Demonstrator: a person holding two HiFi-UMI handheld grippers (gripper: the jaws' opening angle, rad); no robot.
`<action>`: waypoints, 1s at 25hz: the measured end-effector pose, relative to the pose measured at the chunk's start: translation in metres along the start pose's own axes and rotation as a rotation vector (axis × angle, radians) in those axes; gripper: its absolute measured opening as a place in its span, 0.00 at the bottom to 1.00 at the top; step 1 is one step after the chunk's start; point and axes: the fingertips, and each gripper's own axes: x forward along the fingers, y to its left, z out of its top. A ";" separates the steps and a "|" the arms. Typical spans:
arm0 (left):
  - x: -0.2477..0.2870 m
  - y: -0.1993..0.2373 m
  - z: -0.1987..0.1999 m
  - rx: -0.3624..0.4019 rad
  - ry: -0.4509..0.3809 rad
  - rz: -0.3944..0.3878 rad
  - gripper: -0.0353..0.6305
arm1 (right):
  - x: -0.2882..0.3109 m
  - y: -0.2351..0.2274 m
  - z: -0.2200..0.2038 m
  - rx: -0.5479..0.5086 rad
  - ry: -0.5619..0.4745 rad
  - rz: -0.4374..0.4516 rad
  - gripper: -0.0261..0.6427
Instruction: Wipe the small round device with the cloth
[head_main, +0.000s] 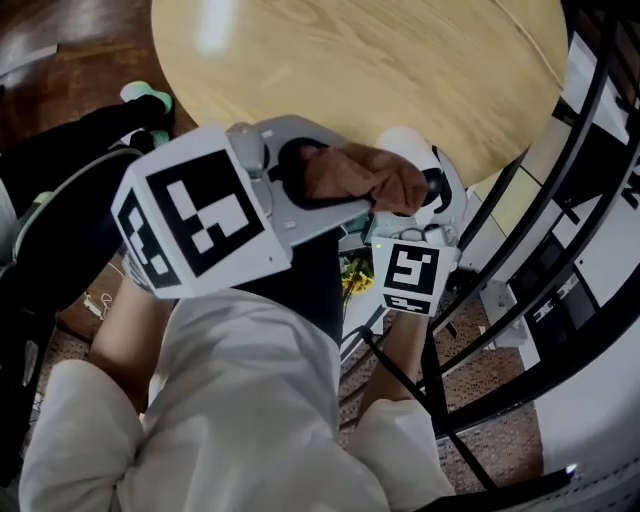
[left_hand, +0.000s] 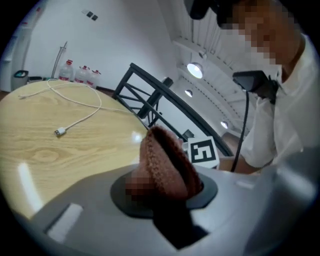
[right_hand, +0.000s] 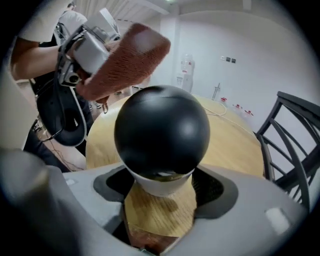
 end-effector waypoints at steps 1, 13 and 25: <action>0.004 -0.007 0.001 0.030 0.005 -0.007 0.24 | -0.002 0.000 0.000 0.036 0.008 -0.024 0.58; 0.033 -0.009 -0.023 0.152 0.186 0.078 0.24 | -0.021 0.006 -0.004 -0.153 0.053 0.081 0.61; 0.052 0.027 -0.043 0.058 0.251 0.113 0.24 | -0.003 0.016 0.012 -0.336 -0.004 0.235 0.61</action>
